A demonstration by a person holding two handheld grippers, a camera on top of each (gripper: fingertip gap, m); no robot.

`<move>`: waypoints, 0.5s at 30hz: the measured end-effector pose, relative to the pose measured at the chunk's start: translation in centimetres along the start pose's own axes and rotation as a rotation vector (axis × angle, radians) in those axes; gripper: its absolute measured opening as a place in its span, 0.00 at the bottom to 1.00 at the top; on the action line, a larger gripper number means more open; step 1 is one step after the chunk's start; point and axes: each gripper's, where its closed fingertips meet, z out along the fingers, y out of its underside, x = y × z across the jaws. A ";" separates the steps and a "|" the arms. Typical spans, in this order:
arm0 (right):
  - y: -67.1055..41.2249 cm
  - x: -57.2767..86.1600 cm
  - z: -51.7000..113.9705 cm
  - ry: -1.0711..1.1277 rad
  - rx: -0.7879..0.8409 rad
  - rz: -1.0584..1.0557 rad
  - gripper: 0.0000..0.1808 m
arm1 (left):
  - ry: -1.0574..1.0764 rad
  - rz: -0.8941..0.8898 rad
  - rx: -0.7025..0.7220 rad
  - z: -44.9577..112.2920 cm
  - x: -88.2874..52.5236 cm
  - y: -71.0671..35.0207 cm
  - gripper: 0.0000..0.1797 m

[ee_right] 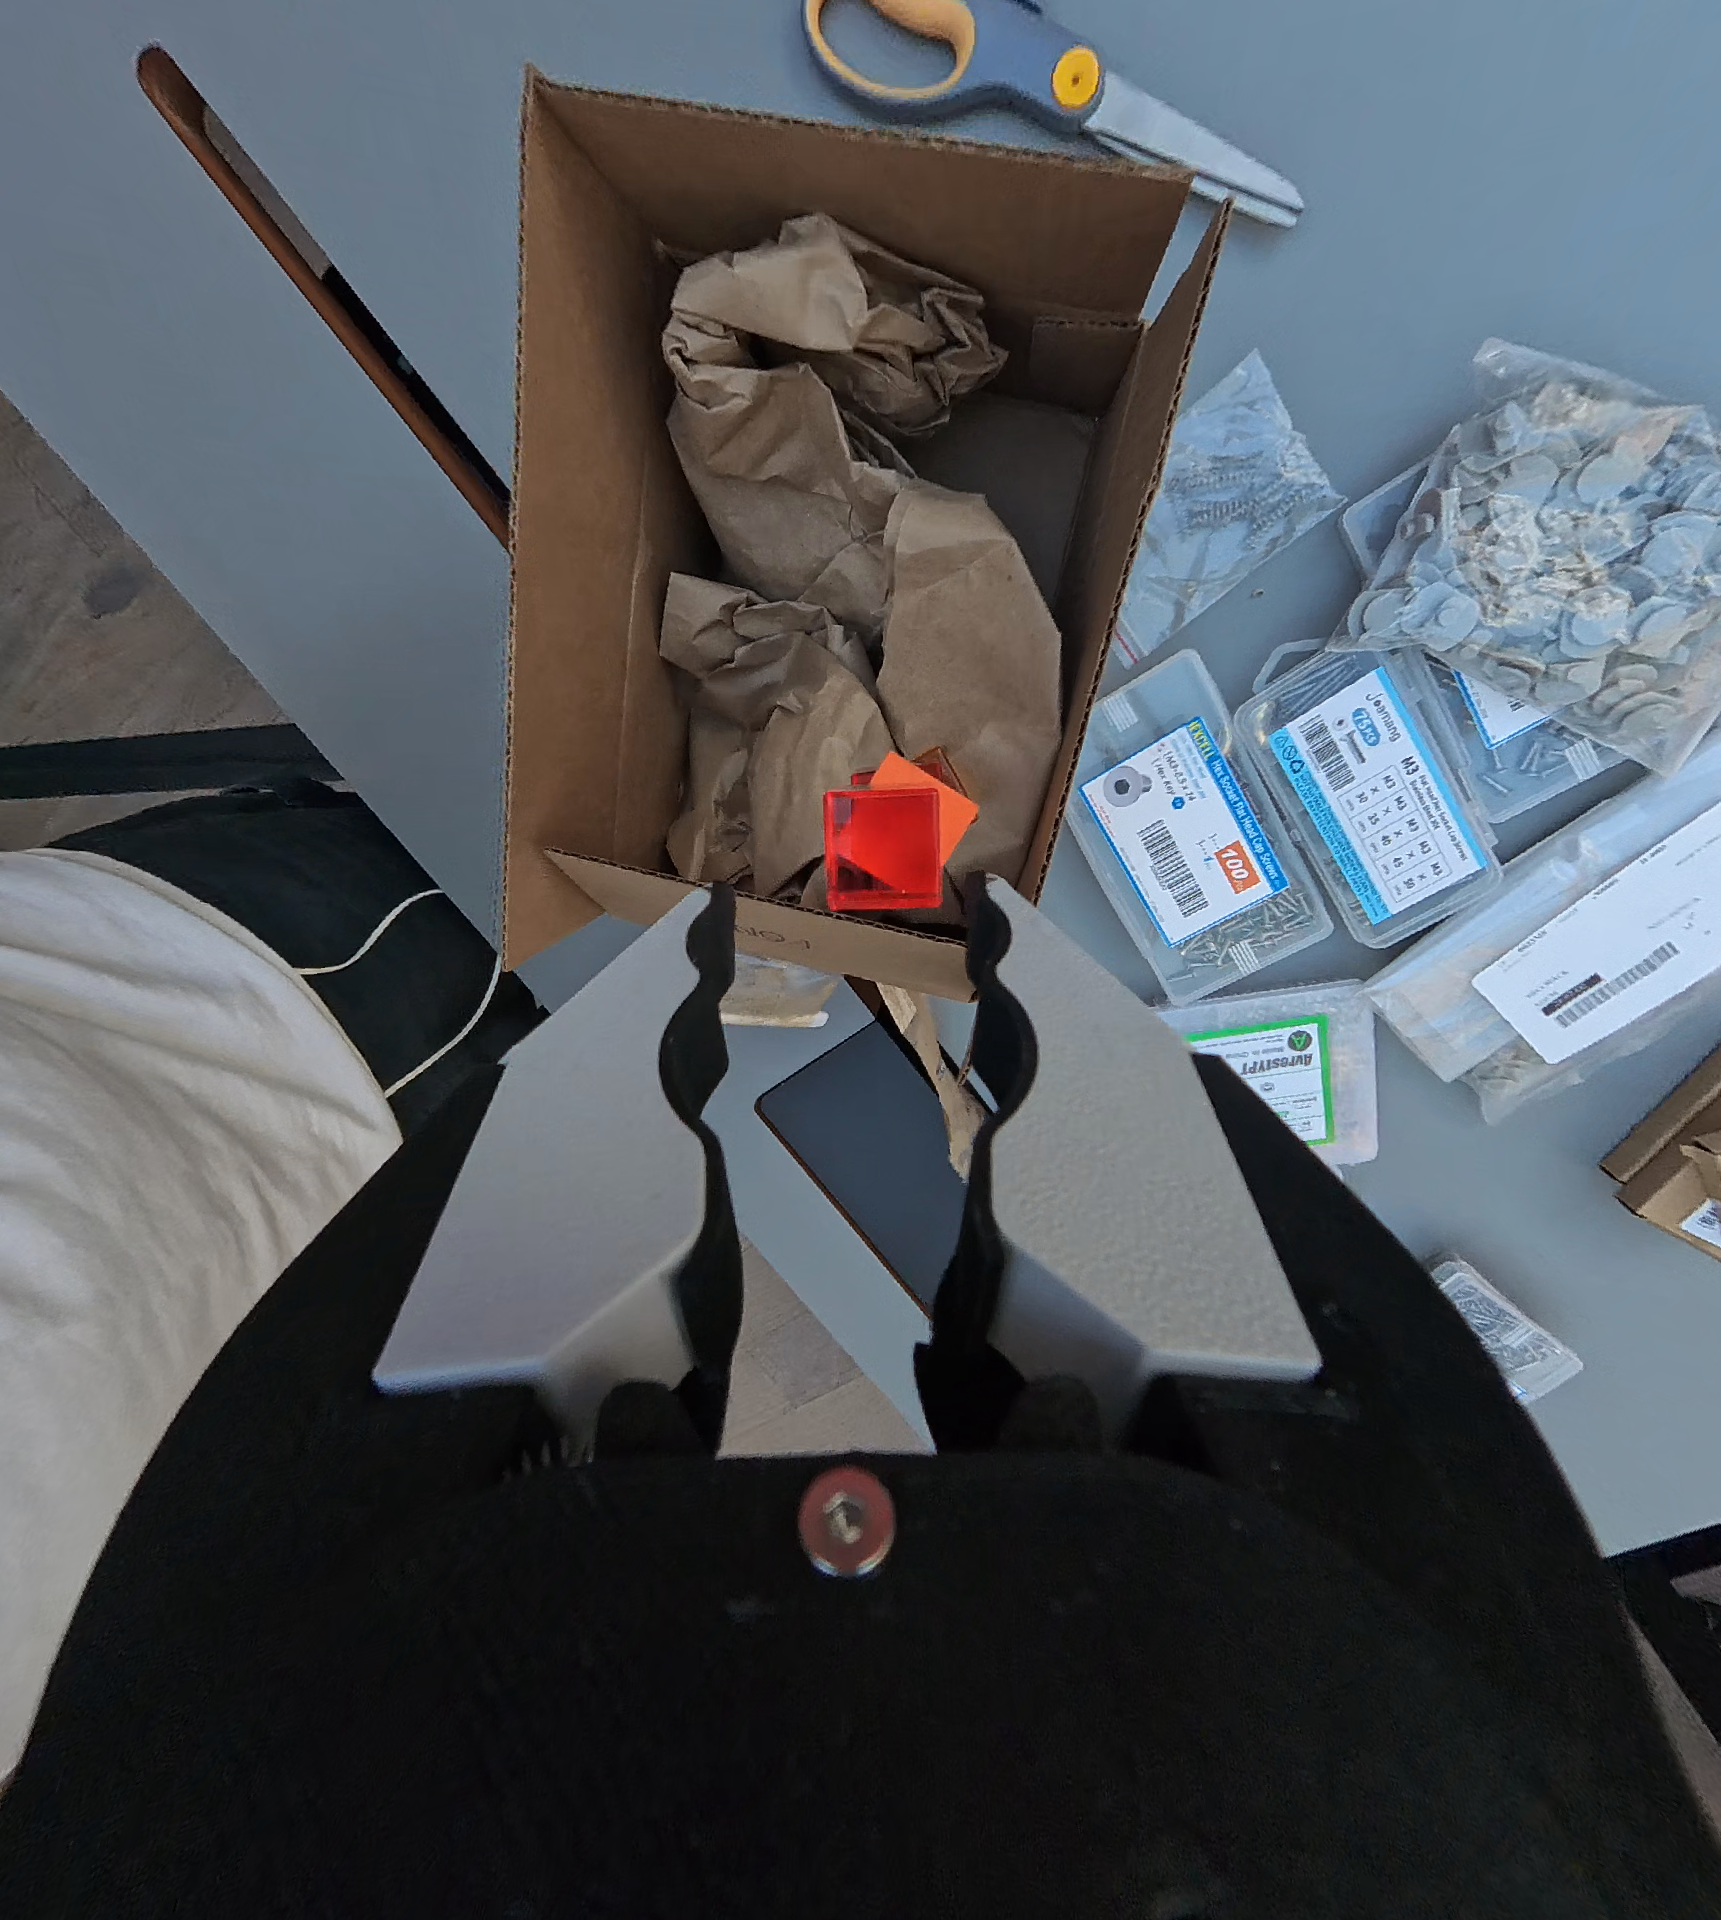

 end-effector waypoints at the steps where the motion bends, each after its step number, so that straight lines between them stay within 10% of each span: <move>1: -0.3 -0.1 -1.1 0.015 0.031 -0.008 0.25 | -0.001 0.003 0.006 -0.2 -0.1 -0.2 0.30; 10: 0.1 -3.7 -19.1 0.462 0.639 -0.160 0.31 | -0.164 0.186 0.141 -6.0 -2.2 -3.9 0.35; 15: 4.6 -9.2 -19.6 0.389 0.891 -0.093 0.51 | -0.278 0.230 0.285 -13.5 -0.8 -4.5 0.35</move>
